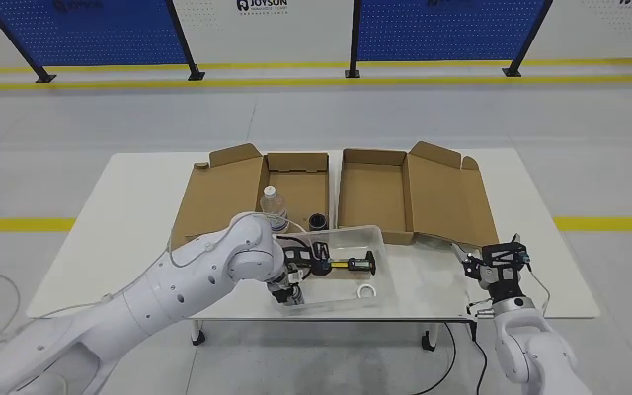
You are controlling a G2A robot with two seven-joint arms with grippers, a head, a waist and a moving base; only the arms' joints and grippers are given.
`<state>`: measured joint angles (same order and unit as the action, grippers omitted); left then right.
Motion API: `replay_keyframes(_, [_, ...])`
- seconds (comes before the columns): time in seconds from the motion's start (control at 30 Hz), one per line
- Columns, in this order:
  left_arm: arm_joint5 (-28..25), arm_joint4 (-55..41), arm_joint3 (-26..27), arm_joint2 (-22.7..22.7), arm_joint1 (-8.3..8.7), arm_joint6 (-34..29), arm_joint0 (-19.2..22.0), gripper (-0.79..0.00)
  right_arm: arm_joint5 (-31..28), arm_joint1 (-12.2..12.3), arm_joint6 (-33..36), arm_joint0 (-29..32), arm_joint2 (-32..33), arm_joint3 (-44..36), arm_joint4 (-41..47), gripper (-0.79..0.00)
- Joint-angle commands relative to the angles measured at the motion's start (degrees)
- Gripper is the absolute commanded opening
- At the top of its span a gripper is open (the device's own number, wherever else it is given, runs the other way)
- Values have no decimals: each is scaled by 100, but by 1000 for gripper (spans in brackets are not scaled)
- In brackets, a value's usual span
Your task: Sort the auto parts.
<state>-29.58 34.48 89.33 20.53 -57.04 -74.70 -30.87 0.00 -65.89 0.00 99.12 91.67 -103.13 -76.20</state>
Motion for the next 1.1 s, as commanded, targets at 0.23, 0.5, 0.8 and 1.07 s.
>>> replay_keyframes(0.23, [-75, 44, -152, -71, -94, 75, -19, -246, 0, 0, 0, 0, 0, 0, 0, 0])
replay_keyframes(0.5, [-119, 11, -315, -88, -190, 125, -34, -252, 0, 0, 0, 0, 0, 0, 0, 0])
replay_keyframes(0.8, [-168, -9, -468, -123, -283, 168, -31, -259, 0, 0, 0, 0, 0, 0, 0, 0])
replay_keyframes(1.07, [-194, -56, -575, -181, -332, 195, 12, -388, 0, 0, 0, 0, 0, 0, 0, 0])
